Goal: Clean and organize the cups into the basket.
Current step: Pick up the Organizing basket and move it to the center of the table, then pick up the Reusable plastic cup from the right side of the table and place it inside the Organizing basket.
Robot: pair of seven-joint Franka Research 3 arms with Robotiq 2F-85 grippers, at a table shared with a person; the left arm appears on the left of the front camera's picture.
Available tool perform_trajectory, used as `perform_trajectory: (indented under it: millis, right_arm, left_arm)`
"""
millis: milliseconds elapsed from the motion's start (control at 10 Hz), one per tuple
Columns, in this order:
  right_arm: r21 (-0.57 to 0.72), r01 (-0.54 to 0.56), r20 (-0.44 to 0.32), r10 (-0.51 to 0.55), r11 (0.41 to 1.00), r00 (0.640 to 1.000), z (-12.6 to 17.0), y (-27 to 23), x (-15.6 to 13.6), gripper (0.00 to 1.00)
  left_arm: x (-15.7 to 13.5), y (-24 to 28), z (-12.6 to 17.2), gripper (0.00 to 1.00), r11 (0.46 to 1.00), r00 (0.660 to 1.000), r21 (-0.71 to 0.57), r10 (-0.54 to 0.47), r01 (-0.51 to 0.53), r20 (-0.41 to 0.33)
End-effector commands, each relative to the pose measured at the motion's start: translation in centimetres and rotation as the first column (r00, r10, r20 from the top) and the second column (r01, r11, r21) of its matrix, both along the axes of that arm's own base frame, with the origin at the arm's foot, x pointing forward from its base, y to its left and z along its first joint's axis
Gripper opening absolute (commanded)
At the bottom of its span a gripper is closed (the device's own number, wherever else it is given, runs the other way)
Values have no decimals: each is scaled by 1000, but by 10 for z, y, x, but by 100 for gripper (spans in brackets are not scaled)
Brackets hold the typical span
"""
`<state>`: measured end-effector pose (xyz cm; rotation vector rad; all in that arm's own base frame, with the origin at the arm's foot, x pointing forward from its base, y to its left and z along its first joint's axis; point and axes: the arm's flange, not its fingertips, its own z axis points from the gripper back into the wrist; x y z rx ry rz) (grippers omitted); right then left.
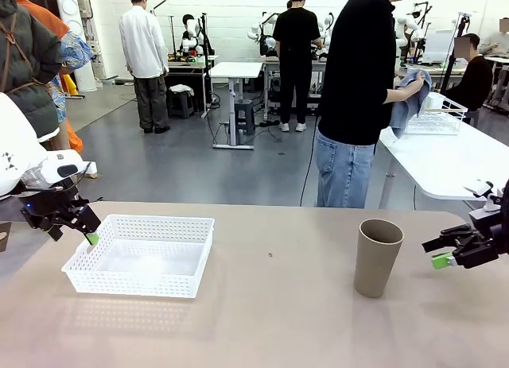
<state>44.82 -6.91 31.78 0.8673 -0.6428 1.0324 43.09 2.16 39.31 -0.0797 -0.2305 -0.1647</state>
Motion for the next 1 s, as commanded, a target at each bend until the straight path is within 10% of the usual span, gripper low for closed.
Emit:
perform_trajectory:
  millis: [0,900]
  right_arm:
    - [-3,-42,103,42,999,994,-11,16,11,100]
    - [-19,-54,87,55,998,995,-6,17,7,100]
  left_arm:
    - [1,0,2,100,1000,1000,-5,-3,3,-2]
    - [1,0,2,100,1000,1000,-5,-3,3,-2]
